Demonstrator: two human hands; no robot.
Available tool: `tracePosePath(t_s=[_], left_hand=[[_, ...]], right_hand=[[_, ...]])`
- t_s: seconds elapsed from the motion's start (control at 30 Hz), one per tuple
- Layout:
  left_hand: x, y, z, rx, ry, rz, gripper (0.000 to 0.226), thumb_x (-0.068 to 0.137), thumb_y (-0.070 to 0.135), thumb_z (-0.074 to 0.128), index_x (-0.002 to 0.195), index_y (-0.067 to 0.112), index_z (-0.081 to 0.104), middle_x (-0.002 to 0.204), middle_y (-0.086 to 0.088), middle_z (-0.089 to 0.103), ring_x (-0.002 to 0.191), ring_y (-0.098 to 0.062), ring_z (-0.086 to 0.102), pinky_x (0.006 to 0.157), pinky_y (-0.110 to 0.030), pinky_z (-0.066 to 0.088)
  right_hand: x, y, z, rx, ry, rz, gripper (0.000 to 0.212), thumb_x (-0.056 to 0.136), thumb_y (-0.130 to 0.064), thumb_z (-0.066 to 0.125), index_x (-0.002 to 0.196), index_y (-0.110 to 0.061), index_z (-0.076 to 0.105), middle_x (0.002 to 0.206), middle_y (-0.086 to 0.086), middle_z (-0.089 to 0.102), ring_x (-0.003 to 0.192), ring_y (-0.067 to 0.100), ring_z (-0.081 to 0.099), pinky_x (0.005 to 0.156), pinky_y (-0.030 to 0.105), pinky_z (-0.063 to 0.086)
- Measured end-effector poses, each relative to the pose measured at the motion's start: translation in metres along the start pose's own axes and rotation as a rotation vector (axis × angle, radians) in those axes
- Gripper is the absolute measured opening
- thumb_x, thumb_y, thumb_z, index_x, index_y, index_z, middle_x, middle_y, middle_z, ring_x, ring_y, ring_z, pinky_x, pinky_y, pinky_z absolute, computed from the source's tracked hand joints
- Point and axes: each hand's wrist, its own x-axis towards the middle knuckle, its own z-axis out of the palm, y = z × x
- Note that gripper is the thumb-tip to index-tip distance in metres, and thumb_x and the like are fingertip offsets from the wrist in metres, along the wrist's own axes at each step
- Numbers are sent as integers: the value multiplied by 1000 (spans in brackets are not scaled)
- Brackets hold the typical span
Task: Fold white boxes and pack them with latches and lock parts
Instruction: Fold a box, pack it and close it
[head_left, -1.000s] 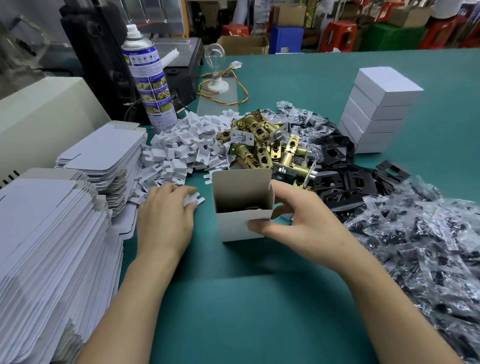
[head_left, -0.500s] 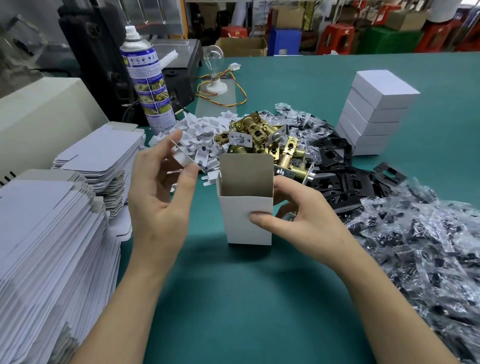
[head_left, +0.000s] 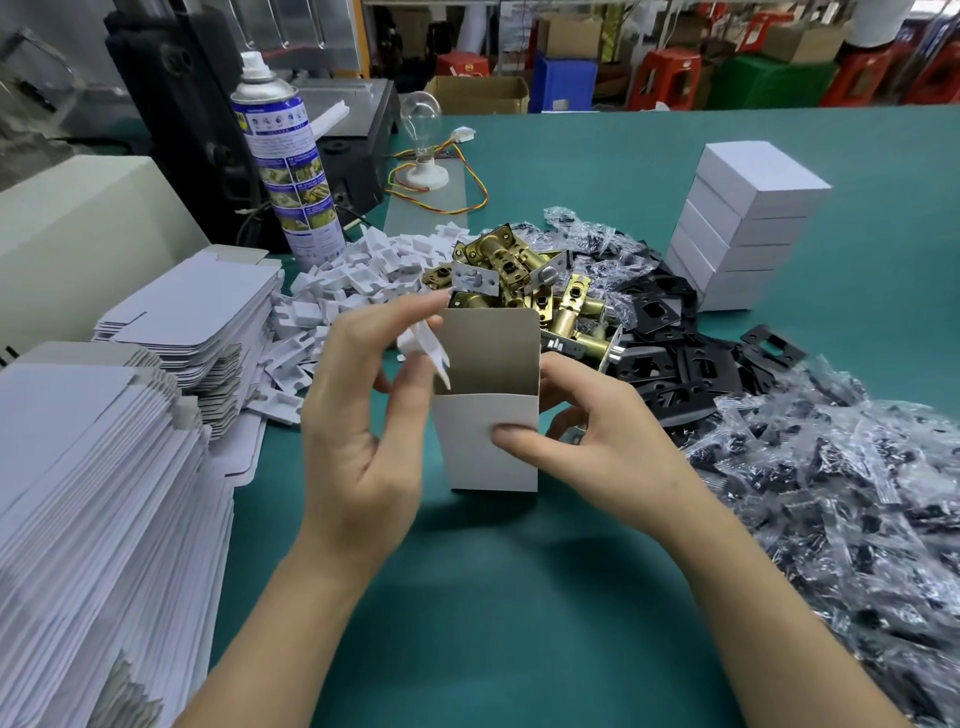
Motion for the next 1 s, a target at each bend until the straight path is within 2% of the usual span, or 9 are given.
tracePosePath(t_s=[0.07, 0.17, 0.3, 0.4, 0.53, 0.63, 0.7, 0.87, 1.0], left_hand=[[1, -1, 1, -142, 37, -116, 32, 107, 14, 42, 130, 32, 56, 118, 5, 62, 101, -16, 58, 89, -31, 45], [3, -4, 2, -241, 119, -235, 25, 109, 15, 39, 127, 26, 53, 102, -4, 54, 85, -11, 48, 81, -23, 41], [8, -5, 1, -305, 184, -302, 15, 111, 21, 44, 118, 28, 55, 90, 3, 52, 79, -10, 47, 75, -19, 41], [8, -4, -1, -264, 179, -329, 8, 106, 29, 55, 113, 31, 59, 98, 8, 60, 85, -10, 54, 79, -20, 45], [7, -2, -7, -52, 90, -188, 24, 105, 18, 59, 120, 36, 60, 116, 16, 65, 99, -8, 60, 85, -25, 46], [5, 0, -8, 79, -27, -6, 47, 102, 4, 63, 140, 28, 51, 127, 5, 67, 112, -19, 65, 86, -31, 49], [4, 1, -8, 124, -81, 45, 55, 98, -2, 64, 143, 27, 49, 127, 1, 69, 114, -24, 67, 89, -35, 50], [4, -1, -10, 290, -135, 144, 33, 94, -5, 65, 120, 15, 72, 116, 2, 70, 112, -19, 65, 96, -29, 48], [2, -2, -6, 454, -104, 194, 27, 97, -2, 63, 116, 11, 76, 108, 1, 69, 104, -24, 61, 91, -40, 48]], right_hand=[[0, -1, 0, -4, -3, 2, 27, 88, -31, 76, 114, -32, 67, 104, -15, 73, 95, 10, 65, 72, 27, 53], [-1, -1, 0, -5, -7, 9, 27, 88, -29, 76, 114, -31, 68, 104, -14, 73, 96, 10, 65, 73, 28, 53], [-1, -2, 0, -2, -12, 19, 26, 89, -27, 77, 114, -31, 68, 104, -13, 73, 96, 10, 65, 75, 31, 53], [-1, -2, 0, 2, -8, 20, 26, 90, -26, 78, 114, -31, 68, 104, -15, 73, 95, 10, 65, 75, 29, 54], [-1, -2, -1, 0, -4, 15, 27, 90, -26, 78, 115, -32, 68, 103, -16, 72, 94, 9, 65, 73, 22, 53], [-1, -2, 0, -6, -3, 10, 30, 89, -25, 78, 117, -32, 68, 104, -16, 72, 96, 9, 65, 74, 25, 53], [0, -2, 0, -9, -2, 3, 31, 89, -26, 78, 117, -34, 68, 104, -17, 72, 96, 9, 65, 74, 26, 53], [0, -2, 0, -19, 2, 5, 30, 87, -29, 76, 116, -33, 67, 103, -14, 72, 96, 12, 64, 76, 32, 54], [0, -2, 1, -13, -1, -4, 30, 88, -26, 76, 116, -32, 67, 103, -13, 72, 94, 11, 63, 74, 31, 53]])
